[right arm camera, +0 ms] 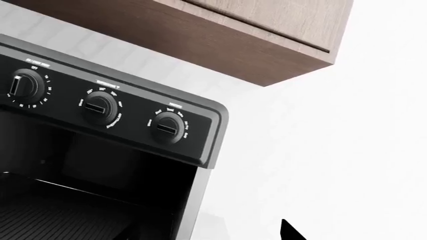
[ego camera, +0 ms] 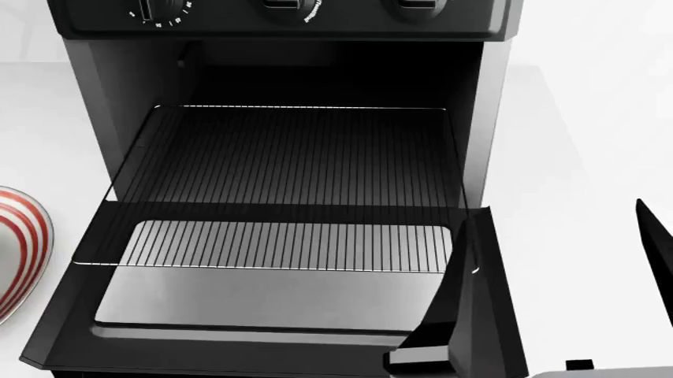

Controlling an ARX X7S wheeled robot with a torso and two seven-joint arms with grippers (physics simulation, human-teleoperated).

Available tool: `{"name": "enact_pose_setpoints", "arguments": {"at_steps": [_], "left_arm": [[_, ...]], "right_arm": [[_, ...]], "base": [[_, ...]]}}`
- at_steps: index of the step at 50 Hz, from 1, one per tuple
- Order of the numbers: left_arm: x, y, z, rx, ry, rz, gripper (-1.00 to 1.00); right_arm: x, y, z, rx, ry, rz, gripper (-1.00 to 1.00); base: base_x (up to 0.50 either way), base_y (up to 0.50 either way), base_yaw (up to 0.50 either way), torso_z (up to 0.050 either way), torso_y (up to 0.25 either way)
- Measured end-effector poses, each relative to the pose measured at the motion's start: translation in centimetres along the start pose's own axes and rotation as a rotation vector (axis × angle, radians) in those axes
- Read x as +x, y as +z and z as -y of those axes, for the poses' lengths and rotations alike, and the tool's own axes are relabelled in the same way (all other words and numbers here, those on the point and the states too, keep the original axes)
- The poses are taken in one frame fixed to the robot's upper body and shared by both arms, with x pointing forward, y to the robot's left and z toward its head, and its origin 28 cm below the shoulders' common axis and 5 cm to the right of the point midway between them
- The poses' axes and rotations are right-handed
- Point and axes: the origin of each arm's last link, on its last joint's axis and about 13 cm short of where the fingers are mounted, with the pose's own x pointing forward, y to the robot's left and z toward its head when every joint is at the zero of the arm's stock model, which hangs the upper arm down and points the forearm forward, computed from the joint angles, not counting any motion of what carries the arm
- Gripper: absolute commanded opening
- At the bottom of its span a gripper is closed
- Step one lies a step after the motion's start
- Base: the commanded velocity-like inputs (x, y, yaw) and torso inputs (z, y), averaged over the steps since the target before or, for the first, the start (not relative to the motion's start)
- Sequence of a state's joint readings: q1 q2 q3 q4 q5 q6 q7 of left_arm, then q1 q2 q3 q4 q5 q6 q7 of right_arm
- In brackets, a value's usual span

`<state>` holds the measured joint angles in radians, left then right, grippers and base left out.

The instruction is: Pick the bread from the rack and place it on the plate on the counter.

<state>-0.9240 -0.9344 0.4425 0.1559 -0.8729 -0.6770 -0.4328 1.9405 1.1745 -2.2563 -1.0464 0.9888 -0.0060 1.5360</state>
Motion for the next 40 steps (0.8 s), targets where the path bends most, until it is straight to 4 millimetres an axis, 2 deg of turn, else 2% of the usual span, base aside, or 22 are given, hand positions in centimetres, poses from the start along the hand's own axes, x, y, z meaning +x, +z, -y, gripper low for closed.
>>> {"name": "enact_pose_setpoints", "arguments": {"at_steps": [40], "left_arm": [[0.19,0.00,0.02,0.013,-0.003,0.109,1.00]], "right_arm": [[0.11,-0.01,-0.17,0.000,0.009,0.002,1.00]], "base": [[0.00,0.00,0.00,0.000,0.000]]}}
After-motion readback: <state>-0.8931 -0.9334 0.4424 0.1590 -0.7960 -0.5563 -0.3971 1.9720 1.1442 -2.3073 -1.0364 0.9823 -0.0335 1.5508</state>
